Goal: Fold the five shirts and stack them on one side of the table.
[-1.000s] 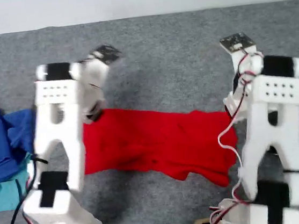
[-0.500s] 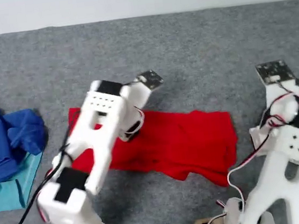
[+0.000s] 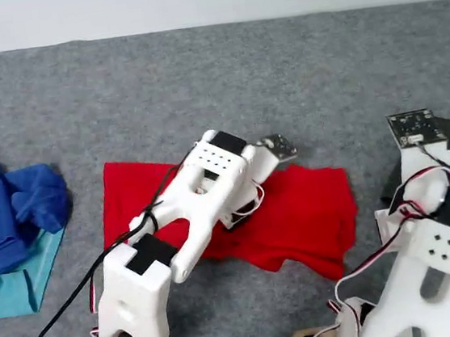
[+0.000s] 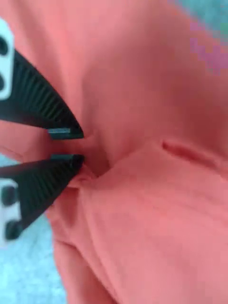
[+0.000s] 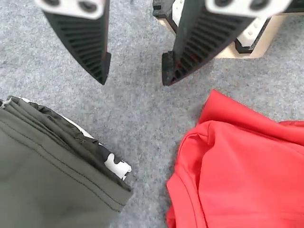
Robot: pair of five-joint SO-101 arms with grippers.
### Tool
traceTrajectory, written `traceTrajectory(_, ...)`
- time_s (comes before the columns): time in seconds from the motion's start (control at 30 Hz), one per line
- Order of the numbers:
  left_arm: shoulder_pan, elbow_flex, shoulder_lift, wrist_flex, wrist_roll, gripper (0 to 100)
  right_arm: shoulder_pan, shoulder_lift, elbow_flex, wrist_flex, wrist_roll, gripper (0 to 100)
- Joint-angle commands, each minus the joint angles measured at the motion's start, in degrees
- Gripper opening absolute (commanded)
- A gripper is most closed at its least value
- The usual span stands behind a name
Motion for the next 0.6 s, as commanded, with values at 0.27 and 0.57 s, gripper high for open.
traceTrajectory(0.27,1.7,-1.6,-0.4,8.0,-3.4,1,0.8,-1.3,-0.3,-0.5,0.5,18.7)
traceTrajectory(0.57,6.2,-1.5,-0.4,10.7,-3.4,1,0.7,-1.2,-0.3,-1.0,0.5,18.7)
